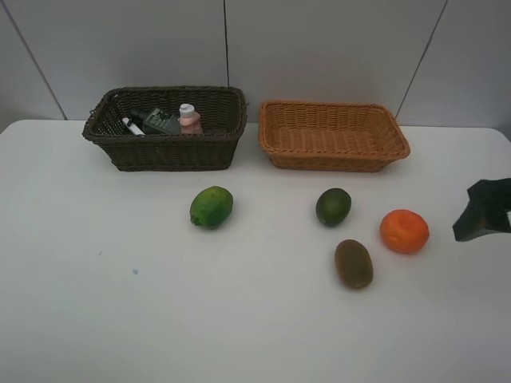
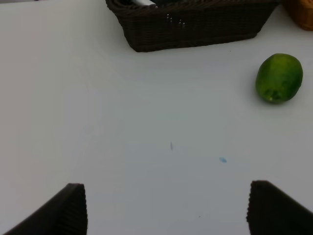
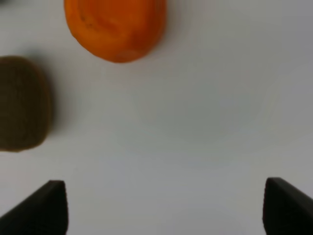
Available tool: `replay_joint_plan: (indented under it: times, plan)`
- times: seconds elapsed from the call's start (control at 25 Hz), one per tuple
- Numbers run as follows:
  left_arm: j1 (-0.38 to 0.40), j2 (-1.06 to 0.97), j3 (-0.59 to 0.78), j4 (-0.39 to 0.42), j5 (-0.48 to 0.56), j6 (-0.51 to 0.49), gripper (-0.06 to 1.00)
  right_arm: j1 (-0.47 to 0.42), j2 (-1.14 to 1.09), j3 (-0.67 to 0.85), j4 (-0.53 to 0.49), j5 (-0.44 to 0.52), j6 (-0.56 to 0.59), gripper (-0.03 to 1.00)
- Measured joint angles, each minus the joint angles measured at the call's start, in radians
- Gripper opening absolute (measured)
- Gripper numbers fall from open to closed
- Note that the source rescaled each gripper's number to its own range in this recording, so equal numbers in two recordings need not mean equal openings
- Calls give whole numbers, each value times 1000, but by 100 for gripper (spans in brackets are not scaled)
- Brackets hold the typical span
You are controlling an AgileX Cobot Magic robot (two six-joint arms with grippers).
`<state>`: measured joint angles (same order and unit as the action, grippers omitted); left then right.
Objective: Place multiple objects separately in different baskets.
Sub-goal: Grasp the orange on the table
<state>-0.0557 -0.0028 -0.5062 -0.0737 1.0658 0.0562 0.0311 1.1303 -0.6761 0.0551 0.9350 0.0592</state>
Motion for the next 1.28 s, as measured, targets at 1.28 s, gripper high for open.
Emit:
replay_joint_plan:
  times: [1.28]
  plan:
    - [0,0,0,0,-1,-1,84,194,699,-251,-168,-243,-40,100]
